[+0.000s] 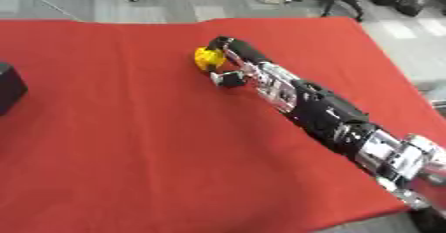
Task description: Pick up the objects with one hand, pass them to the other hand, and then place them into the box on the other side of the table.
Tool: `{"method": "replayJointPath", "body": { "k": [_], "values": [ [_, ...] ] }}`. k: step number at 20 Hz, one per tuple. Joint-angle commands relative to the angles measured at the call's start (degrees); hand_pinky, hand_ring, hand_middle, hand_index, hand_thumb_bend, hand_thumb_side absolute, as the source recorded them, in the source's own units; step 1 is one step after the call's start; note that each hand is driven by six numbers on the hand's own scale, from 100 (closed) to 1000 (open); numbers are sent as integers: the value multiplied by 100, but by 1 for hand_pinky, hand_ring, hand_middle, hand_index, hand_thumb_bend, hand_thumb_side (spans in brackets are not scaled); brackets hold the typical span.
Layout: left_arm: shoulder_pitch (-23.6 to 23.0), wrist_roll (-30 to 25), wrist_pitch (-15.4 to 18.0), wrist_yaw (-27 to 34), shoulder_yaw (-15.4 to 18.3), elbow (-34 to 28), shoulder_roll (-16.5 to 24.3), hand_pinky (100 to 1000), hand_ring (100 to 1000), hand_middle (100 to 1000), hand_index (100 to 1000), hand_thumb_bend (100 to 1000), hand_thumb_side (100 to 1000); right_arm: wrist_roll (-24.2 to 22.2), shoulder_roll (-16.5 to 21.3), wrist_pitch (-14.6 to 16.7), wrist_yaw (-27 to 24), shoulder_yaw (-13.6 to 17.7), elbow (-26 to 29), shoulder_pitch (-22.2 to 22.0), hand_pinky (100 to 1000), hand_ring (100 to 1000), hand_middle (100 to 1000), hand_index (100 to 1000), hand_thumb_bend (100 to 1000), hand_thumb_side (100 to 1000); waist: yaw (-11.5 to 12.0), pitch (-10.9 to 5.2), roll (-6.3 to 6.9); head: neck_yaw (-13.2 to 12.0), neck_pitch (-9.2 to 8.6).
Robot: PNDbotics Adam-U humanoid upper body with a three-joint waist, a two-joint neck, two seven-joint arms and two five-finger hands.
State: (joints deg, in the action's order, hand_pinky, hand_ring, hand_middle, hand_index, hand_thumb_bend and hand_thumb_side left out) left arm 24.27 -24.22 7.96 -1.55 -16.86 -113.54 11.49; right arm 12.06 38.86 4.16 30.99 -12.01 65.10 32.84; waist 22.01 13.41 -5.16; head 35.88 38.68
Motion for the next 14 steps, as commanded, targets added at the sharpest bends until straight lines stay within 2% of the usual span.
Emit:
{"method": "replayJointPath", "body": {
  "k": [1,5,8,12,14],
  "values": [
    [60,-43,-30,-3,5,-105,21,686,703,643,874,128,900,590,106,11,-23,47,239,29,841,383,228,265,100,297,-31,-118,21,-27,-27],
    [-107,-159,-127,-240,23,-105,101,687,704,644,871,100,898,928,297,151,-495,-39,1071,-66,840,371,224,261,100,423,-202,-254,44,-242,88],
    [-319,-248,-246,-523,13,-105,185,686,704,644,868,100,899,843,470,175,-1056,-113,2241,-147,843,377,224,262,100,470,-421,-383,58,-511,242],
    [-548,-226,-404,-896,-45,-105,274,689,718,661,882,100,875,475,429,-128,-1926,-318,4112,-198,848,381,226,264,100,470,-683,-557,102,-1022,492],
    [-541,-33,-413,-1159,-79,-105,300,702,741,691,901,100,849,213,208,-305,-2377,-497,4735,-159,853,377,225,263,100,470,-750,-625,142,-1302,531]
  ]
}}
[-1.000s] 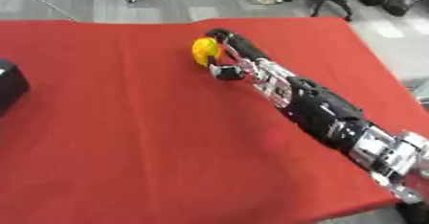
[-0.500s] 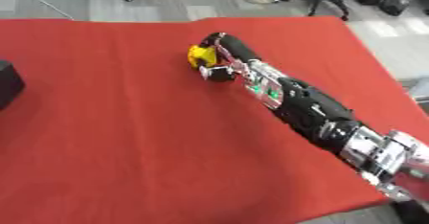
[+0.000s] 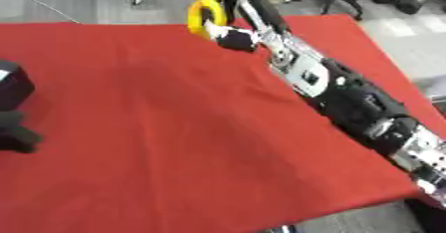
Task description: Pick up the objects with one hand, pass them to the other hand, and then place them into the box on the other side of the table.
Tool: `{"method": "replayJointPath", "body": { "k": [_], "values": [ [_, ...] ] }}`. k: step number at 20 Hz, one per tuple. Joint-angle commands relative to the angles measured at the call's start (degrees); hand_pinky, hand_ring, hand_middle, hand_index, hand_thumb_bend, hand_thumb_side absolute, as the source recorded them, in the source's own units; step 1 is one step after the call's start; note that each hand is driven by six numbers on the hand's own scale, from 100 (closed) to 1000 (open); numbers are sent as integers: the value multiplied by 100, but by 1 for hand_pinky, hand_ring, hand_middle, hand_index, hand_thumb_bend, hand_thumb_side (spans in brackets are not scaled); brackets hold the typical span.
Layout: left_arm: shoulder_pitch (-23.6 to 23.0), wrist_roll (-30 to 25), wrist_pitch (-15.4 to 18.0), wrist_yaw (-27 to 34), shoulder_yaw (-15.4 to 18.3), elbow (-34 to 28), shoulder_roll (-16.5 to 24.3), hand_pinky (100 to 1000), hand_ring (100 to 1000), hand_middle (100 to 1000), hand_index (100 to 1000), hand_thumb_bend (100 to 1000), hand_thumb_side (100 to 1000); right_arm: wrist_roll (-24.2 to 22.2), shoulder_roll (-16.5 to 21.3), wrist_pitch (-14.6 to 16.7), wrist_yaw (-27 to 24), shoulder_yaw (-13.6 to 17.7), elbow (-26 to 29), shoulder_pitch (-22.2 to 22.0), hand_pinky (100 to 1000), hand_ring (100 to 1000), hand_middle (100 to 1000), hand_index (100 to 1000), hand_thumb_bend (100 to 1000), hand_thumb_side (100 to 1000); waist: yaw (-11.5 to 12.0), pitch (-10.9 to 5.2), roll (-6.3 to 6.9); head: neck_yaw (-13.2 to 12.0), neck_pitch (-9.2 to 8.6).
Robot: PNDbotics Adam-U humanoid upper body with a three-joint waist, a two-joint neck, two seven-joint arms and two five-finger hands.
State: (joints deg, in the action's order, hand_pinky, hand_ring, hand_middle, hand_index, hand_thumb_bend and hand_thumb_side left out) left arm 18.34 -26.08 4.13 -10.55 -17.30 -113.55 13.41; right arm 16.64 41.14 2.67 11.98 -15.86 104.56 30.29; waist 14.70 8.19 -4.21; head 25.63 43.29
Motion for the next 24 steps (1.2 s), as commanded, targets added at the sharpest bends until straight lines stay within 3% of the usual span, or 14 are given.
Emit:
{"method": "replayJointPath", "body": {
  "k": [1,4,5,10,11,14,17,24],
  "values": [
    [92,317,24,-434,-60,-105,114,710,753,709,910,100,825,-388,-167,-155,-667,-226,898,150,857,373,224,262,100,470,-42,-130,68,-394,77],
    [258,999,332,-1052,-221,-105,137,731,778,745,929,126,681,-833,-637,-122,-1050,-606,990,259,862,367,222,260,100,470,-95,-195,105,-594,82],
    [338,1224,460,-1307,-295,-105,153,746,790,764,938,231,576,-968,-793,-143,-1155,-738,997,266,867,362,221,260,100,470,-103,-214,107,-616,83],
    [393,1816,643,-2026,-545,-105,153,746,790,764,938,231,576,-1223,-1003,-198,-1392,-896,1003,295,867,362,221,260,100,470,-128,-232,106,-653,83],
    [426,1864,664,-2081,-579,-105,122,792,821,829,979,639,325,-1252,-1040,-220,-1421,-931,1003,262,878,351,219,257,100,470,-133,-258,95,-604,83],
    [740,2081,859,-2303,-825,-105,40,802,828,841,985,694,288,-1445,-1359,-361,-1620,-1237,1003,106,881,348,218,256,100,470,-133,-301,47,-493,83],
    [1072,2336,1037,-2558,-851,-105,44,815,837,852,990,706,274,-1604,-1635,-496,-1644,-1427,1003,108,882,346,217,256,100,470,-137,-282,13,-422,83],
    [1116,2853,883,-3206,-1161,-105,109,825,835,835,977,660,281,-1751,-1703,-462,-1622,-1511,1003,126,885,347,217,258,100,470,-182,-265,13,-376,83]
  ]
}}
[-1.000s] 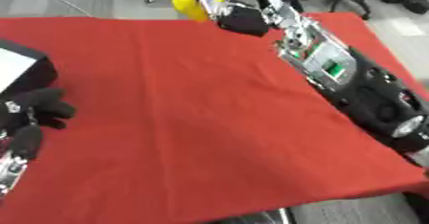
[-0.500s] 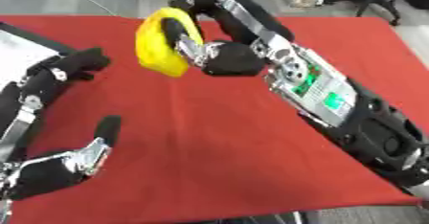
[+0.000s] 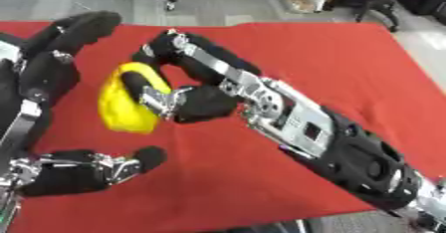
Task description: Pick up the objects with one hand, pass them to the other hand, and then place them into the box on the other side of the table.
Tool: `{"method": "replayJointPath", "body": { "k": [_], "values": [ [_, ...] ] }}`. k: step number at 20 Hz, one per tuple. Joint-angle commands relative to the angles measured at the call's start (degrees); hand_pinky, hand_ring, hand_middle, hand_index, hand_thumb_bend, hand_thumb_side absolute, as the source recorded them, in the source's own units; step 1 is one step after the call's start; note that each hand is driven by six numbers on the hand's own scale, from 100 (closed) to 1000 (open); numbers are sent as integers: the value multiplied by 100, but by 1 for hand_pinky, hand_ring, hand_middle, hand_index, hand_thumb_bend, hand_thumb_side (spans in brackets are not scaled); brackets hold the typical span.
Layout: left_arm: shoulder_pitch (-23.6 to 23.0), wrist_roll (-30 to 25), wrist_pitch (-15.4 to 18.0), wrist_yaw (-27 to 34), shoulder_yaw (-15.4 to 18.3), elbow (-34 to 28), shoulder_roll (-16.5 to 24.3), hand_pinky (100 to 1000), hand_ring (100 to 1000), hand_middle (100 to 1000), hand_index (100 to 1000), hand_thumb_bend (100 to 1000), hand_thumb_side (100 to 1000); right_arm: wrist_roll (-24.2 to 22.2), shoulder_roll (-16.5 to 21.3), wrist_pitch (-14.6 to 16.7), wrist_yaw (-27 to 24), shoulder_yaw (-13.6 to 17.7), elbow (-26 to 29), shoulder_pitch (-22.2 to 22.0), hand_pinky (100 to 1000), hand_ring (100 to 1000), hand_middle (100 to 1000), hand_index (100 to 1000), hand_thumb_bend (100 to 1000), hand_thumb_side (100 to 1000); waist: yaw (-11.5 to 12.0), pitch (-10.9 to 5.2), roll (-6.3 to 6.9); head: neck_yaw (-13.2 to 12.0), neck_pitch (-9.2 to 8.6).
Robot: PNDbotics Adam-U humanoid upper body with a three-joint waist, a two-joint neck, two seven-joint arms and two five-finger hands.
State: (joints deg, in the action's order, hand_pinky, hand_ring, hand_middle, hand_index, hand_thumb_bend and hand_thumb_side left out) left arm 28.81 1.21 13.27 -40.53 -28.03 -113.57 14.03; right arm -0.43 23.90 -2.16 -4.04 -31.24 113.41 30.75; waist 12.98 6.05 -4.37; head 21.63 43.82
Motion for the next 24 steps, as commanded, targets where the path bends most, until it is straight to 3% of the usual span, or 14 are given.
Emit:
{"method": "replayJointPath", "body": {
  "k": [1,5,8,11,12,13,14,16,17,19,20,22,23,24],
  "values": [
    [49,104,-32,-297,-128,-102,59,827,830,828,975,648,303,-45,22,23,-23,32,118,84,885,348,218,259,100,470,-17,-49,33,26,30],
    [-83,-198,9,-664,-248,-94,144,830,823,807,963,582,305,-31,27,4,-34,54,118,88,886,348,218,260,100,470,-41,-39,46,23,30],
    [-220,-464,-31,-933,-237,-101,167,776,781,767,933,484,248,-14,31,-22,-35,70,118,71,887,347,218,261,100,470,-52,-38,55,31,30],
    [-311,-534,-151,-1150,-191,-102,109,696,715,694,885,316,113,-4,31,-45,-38,74,118,57,888,347,218,261,100,470,-52,-41,54,44,30],
    [-327,-489,-201,-1181,-182,-103,96,674,693,667,868,260,100,-3,29,-45,-40,74,118,54,888,347,218,261,100,470,-52,-42,53,45,30],
    [-336,-440,-246,-1200,-180,-103,90,674,693,667,868,260,100,-3,28,-44,-41,74,118,52,888,347,218,261,100,470,-52,-43,52,44,30],
    [-342,-384,-301,-1205,-175,-103,81,625,643,611,829,100,100,-4,25,-41,-43,74,118,51,888,347,218,261,100,470,-52,-43,50,45,30],
    [-340,-262,-415,-1179,-170,-103,58,551,577,539,768,100,100,-6,18,-39,-48,73,118,44,889,347,218,261,100,470,-53,-43,47,50,30],
    [-335,-189,-476,-1137,-162,-103,39,521,551,510,740,100,146,-10,16,-39,-50,69,118,40,889,347,218,262,100,470,-53,-43,45,53,30],
    [-311,-29,-609,-1004,-134,-103,-12,435,476,425,654,100,357,-24,13,-34,-51,62,118,30,890,348,221,266,100,470,-55,-44,41,54,30],
    [-291,59,-662,-920,-116,-103,-34,411,456,399,628,100,404,-42,12,-29,-57,54,118,23,890,350,230,276,100,470,-57,-46,41,54,30],
    [-259,239,-713,-754,-78,-103,-54,337,387,321,547,100,519,-141,7,28,-86,9,118,22,918,412,385,450,100,470,-61,-49,40,55,30],
    [-252,326,-726,-673,-63,-103,-52,332,382,316,542,100,524,-214,5,92,-100,-28,118,28,922,421,406,476,100,470,-65,-50,41,53,30],
    [-252,410,-729,-607,-52,-103,-43,313,363,294,522,100,543,-292,-4,165,-118,-80,118,51,971,515,636,741,100,470,-65,-52,42,55,30]
  ]
}}
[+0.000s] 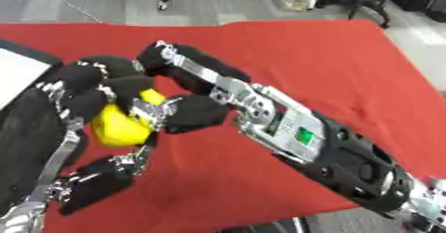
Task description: Pick up the objects with one hand, pass them to the other hand, and then place them into the box on the other side of the table.
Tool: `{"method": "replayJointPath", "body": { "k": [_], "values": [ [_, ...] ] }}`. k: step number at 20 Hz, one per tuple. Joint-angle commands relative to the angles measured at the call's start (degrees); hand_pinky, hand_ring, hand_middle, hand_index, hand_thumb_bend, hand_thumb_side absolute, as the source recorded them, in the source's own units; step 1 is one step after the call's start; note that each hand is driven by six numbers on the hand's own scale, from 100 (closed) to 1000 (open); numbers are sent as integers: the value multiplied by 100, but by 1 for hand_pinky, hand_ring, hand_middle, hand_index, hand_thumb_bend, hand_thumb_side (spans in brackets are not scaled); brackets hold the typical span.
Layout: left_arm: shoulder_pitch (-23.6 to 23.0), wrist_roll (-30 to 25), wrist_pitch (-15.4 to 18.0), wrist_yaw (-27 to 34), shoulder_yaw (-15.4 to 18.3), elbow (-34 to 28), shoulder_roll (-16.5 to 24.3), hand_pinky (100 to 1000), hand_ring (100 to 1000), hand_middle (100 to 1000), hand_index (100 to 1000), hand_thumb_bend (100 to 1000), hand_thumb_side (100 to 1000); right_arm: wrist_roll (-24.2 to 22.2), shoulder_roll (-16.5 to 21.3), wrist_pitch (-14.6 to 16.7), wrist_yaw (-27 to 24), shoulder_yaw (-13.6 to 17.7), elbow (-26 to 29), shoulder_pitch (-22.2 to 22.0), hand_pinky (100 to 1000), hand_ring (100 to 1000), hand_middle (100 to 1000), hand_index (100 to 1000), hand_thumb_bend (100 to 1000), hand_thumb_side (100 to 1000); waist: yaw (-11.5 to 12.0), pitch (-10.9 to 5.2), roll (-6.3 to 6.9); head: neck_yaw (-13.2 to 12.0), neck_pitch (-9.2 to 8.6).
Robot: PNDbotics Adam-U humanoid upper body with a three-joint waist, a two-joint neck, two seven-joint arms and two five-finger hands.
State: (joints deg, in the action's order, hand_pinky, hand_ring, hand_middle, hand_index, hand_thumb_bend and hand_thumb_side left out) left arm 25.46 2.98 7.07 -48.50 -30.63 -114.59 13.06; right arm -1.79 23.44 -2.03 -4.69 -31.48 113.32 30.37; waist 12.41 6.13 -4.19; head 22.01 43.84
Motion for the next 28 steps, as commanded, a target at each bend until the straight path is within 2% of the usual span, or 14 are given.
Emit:
{"method": "replayJointPath", "body": {
  "k": [1,4,5,6,7,13,21,22,24,28],
  "values": [
    [72,325,-109,232,213,-1,70,305,355,286,515,100,549,-244,25,237,-83,-121,127,119,1000,585,772,850,100,479,-10,-61,25,18,28],
    [17,577,-119,216,206,11,117,297,347,278,509,100,541,-496,-17,487,-276,-210,127,138,1000,644,868,907,100,524,-20,-61,33,15,28],
    [-2,651,-121,177,205,30,130,293,343,274,505,100,530,-581,-33,572,-358,-224,127,115,1000,647,878,912,100,523,-25,-61,36,14,28],
    [-18,714,-119,129,207,53,144,293,342,273,505,100,527,-668,-41,659,-443,-221,127,88,1000,646,881,914,100,567,-30,-61,39,16,28],
    [-33,766,-115,80,209,76,158,291,340,271,503,100,522,-755,-40,740,-529,-208,127,58,1000,645,881,914,100,524,-36,-62,41,17,28],
    [-163,1054,-117,-157,302,235,189,276,327,256,487,100,532,-1149,-22,791,-1061,153,127,8,1000,638,885,921,100,526,-82,-73,48,0,28],
    [-280,1412,-127,-204,399,331,110,279,330,255,479,100,616,-675,37,456,-1670,571,127,-19,1000,609,857,907,100,540,-108,-90,56,23,22],
    [-289,1442,-121,-202,402,334,103,279,330,255,478,100,628,-594,45,406,-1709,614,127,-26,1000,603,848,903,100,566,-109,-93,55,26,19],
    [-304,1486,-102,-197,406,335,91,274,326,252,473,100,620,-427,70,308,-1766,684,127,-41,1000,599,834,898,100,532,-107,-101,53,34,14],
    [-328,1546,-76,-163,428,330,74,273,323,245,466,100,619,-162,134,192,-1804,791,127,-74,1000,594,829,895,100,531,-103,-112,50,53,-1]
  ]
}}
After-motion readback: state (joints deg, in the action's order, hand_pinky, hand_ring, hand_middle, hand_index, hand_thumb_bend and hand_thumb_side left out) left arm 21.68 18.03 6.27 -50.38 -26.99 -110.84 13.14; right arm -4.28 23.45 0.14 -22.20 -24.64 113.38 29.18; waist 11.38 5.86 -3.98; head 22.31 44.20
